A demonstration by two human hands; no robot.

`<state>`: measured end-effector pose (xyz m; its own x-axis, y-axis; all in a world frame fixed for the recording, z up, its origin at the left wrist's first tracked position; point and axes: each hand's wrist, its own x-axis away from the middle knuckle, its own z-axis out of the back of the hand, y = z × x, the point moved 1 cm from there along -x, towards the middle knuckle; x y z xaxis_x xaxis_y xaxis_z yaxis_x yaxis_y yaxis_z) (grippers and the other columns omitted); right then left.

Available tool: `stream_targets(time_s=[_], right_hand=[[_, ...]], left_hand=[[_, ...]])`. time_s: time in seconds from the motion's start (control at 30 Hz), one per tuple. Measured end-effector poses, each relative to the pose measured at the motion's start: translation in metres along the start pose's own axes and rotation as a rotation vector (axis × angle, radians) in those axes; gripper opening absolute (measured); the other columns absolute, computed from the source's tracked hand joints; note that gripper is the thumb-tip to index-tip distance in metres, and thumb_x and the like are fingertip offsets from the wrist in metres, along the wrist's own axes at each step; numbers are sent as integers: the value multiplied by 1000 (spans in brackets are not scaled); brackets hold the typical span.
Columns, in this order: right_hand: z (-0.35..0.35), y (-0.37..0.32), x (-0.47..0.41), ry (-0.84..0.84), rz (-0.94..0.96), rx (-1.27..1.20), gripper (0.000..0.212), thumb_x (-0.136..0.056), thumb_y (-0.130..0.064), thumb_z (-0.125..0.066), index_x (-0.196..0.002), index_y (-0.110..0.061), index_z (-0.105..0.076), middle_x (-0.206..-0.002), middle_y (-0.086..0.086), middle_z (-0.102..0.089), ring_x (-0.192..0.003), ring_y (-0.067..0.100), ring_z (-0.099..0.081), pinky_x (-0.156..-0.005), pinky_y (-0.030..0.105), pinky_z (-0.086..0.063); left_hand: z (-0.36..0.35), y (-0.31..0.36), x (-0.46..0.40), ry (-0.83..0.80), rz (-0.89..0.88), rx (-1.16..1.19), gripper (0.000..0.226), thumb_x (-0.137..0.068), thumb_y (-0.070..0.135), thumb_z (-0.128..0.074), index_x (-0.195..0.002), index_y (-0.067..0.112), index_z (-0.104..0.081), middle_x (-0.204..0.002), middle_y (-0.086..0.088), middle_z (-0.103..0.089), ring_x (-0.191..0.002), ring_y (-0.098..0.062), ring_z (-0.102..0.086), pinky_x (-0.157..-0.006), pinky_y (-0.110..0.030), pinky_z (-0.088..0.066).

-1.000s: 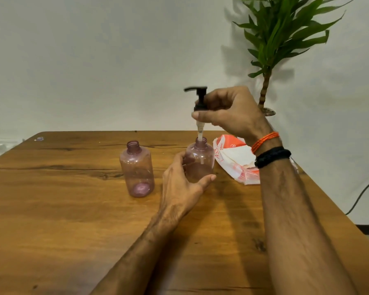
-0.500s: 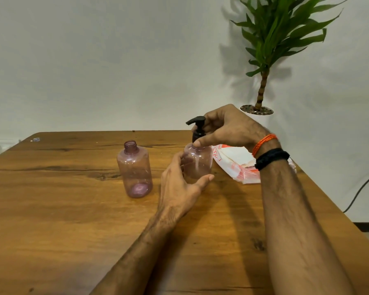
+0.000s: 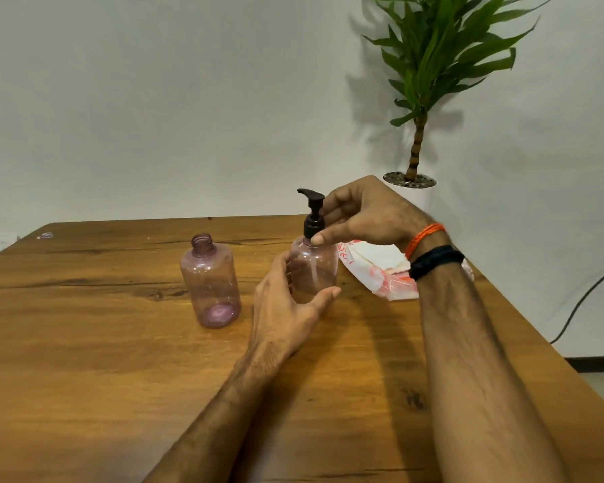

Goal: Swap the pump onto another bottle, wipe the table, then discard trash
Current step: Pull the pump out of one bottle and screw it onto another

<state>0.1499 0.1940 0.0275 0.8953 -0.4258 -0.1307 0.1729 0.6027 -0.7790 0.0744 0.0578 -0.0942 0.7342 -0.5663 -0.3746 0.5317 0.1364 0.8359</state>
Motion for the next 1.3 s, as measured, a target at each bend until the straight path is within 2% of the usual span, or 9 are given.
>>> stream_targets(time_s=[0.13,0.27,0.37,0.47,0.57,0.8,1.0,1.17,1.3], right_hand=[[-3,1,-4,115,-40,104,42,-51,-42,-92,-81,-20,-72,-77,-6,-71,-75,9,-66,-67,25,-53],[1,4,2,-2,27,-45,45,-65,-19,-88,-108,-14,-72,-103,-2,-75,-93,10,-71,-78,23,-57],[2,6,1,14,65,-105,44,-67,-5,-85,-109,-4,-71,-101,7,-76,-92,14,-74,-80,25,-59],[0,3,-3,76,40,-80,42,-56,-16,-92,-94,-9,-75,-90,6,-77,-87,16,-74,-85,33,-59],[-1,3,-5,117,36,-59,42,-51,-28,-94,-86,-13,-74,-83,1,-76,-81,13,-73,-80,30,-59],[1,11,2,-46,66,-184,46,-68,0,-83,-111,-6,-71,-102,6,-76,-92,13,-74,-78,19,-58],[-2,10,-5,92,37,-75,48,-47,-31,-93,-87,-13,-73,-86,7,-76,-76,12,-70,-72,26,-58],[4,12,1,-17,71,-130,41,-72,-14,-82,-111,-13,-71,-100,1,-77,-95,14,-73,-83,33,-58],[5,10,-1,34,53,-111,33,-64,-17,-86,-96,-15,-75,-86,0,-77,-80,9,-73,-71,26,-59]], left_hand=[[-1,1,-1,7,7,-15,84,-64,48,-84,-135,28,-44,-131,7,-58,-110,-6,-55,-87,-21,-47],[-1,2,0,8,14,-12,84,-64,46,-84,-135,27,-44,-131,6,-58,-114,-10,-57,-94,-29,-51],[-1,2,0,16,12,-7,83,-63,46,-85,-134,27,-45,-130,7,-59,-113,-9,-58,-94,-28,-52],[-1,2,0,9,16,0,84,-63,47,-85,-134,26,-45,-129,8,-59,-113,-9,-58,-91,-24,-50],[-1,1,0,0,15,-2,84,-64,49,-84,-135,27,-44,-131,7,-58,-115,-10,-57,-94,-29,-52],[-1,1,0,-7,10,-3,86,-65,48,-83,-137,29,-41,-134,6,-56,-118,-12,-56,-96,-34,-53],[-1,0,0,-5,10,0,84,-64,48,-84,-135,29,-43,-132,7,-56,-116,-11,-55,-95,-33,-52],[0,1,-1,-14,1,12,84,-65,45,-84,-136,28,-42,-134,6,-56,-116,-9,-55,-97,-30,-51],[0,0,-1,-25,7,4,85,-65,46,-84,-137,28,-41,-135,6,-54,-117,-9,-53,-96,-27,-49]])
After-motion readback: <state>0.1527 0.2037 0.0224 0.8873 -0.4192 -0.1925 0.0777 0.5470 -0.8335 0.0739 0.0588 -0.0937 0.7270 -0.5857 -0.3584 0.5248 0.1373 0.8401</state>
